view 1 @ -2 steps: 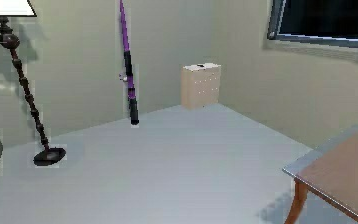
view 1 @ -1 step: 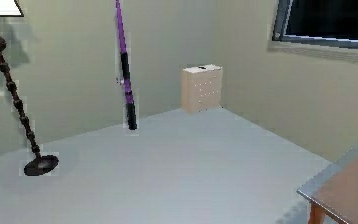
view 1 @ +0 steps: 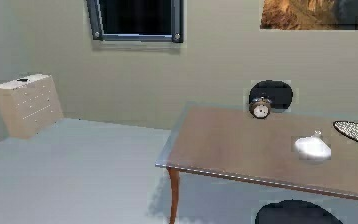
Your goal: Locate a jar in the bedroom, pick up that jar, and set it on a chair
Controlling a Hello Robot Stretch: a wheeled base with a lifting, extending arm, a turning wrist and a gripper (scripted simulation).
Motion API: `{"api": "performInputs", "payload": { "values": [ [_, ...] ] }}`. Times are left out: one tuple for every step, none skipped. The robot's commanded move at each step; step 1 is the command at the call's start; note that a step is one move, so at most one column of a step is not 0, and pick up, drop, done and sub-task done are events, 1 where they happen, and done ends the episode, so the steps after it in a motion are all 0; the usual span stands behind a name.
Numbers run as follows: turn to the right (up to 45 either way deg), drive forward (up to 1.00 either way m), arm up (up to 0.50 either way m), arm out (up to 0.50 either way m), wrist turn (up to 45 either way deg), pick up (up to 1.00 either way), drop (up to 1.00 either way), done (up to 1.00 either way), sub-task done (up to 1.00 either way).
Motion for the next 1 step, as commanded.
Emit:
{"api": "performInputs", "payload": {
  "values": [
    [12.0,0.00,0.00,0.00,0.0,0.00,0.00,0.00,0.00]
  ]
}}
